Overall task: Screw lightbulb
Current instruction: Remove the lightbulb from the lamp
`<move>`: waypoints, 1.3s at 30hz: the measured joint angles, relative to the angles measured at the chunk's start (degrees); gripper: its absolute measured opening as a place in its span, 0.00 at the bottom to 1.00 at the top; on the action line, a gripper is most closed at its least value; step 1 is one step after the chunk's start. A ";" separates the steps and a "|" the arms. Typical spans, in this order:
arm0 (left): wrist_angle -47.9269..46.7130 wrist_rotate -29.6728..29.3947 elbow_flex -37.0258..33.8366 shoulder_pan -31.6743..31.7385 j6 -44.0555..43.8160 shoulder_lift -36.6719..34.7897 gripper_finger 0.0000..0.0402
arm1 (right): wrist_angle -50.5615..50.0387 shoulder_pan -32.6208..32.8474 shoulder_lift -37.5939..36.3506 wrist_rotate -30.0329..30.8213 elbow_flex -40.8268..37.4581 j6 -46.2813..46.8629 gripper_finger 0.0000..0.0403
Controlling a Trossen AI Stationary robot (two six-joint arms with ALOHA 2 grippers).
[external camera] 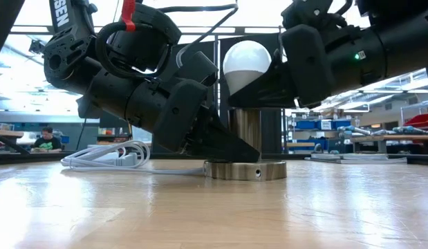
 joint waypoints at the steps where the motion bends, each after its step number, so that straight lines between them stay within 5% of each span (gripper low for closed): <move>1: 0.00 0.02 0.00 0.00 0.00 0.00 0.49 | 0.01 0.00 0.00 -0.02 0.00 -0.11 0.50; 7: 0.00 0.00 0.01 0.00 0.04 0.00 0.49 | 1.29 0.38 0.04 0.40 0.00 -1.24 0.38; 22: -0.50 -2.35 0.02 -0.06 -0.13 -0.04 0.49 | -0.70 1.90 -6.54 7.31 -1.85 -4.25 0.41; 32: -2.01 -12.17 0.04 0.17 -1.02 -0.07 0.49 | -41.81 1.50 -26.98 7.97 -5.20 30.00 0.40; 39: -2.05 -13.44 0.04 2.69 -1.21 -0.04 0.49 | -67.99 -6.59 -36.63 -6.75 -5.20 49.32 0.40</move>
